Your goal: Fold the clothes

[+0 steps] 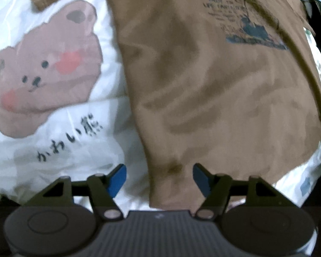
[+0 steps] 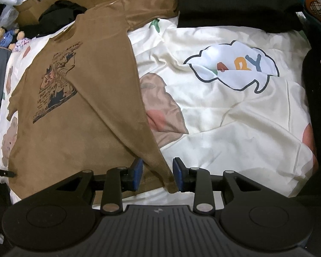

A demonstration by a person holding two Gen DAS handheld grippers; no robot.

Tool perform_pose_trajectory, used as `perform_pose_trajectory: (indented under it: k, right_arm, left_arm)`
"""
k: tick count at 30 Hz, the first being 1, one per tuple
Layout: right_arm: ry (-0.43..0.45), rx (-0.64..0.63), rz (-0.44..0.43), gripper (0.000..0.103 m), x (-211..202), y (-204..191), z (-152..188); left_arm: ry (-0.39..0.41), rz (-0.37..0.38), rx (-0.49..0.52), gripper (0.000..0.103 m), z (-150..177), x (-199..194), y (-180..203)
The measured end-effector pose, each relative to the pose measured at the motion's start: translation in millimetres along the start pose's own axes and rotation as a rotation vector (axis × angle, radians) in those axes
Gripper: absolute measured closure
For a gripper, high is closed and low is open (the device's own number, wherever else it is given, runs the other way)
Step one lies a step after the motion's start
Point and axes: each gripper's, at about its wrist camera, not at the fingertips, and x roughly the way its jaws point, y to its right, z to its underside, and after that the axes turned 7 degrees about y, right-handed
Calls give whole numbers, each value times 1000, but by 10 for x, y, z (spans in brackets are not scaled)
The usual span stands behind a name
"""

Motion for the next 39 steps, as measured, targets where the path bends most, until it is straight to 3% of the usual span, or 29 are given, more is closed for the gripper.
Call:
perform_pose_trajectory:
  k: [3, 7, 10, 14, 18, 20, 23, 28, 31, 39]
  right_arm:
    - [2, -18, 6, 68, 0, -26, 8]
    - [15, -27, 8, 68, -19, -38, 21]
    - [18, -24, 8, 68, -24, -36, 23]
    - [14, -20, -7, 68, -7, -19, 18]
    - [6, -21, -17, 68, 14, -13, 11]
    - [8, -18, -22, 68, 12, -1, 15]
    - [15, -10, -28, 68, -7, 12, 18]
    - [16, -9, -30, 68, -6, 9, 23]
    - [14, -13, -29, 68, 0, 2, 23]
    - [15, -8, -35, 68, -5, 13, 21]
  left_arm:
    - [-14, 2, 10, 37, 55, 63, -9]
    - [-47, 84, 31, 85, 85, 94, 23]
    - [-76, 162, 62, 90, 63, 13, 99]
    - [-67, 291, 48, 88, -13, -148, 222]
    - [-26, 278, 39, 75, -128, -186, 406]
    - [-10, 262, 35, 58, -162, -145, 500]
    - [1, 271, 53, 47, -127, -127, 582]
    - [-38, 346, 92, 47, -145, -98, 798]
    - [-22, 373, 97, 46, -167, -160, 832]
    - [2, 305, 99, 46, -197, -185, 744]
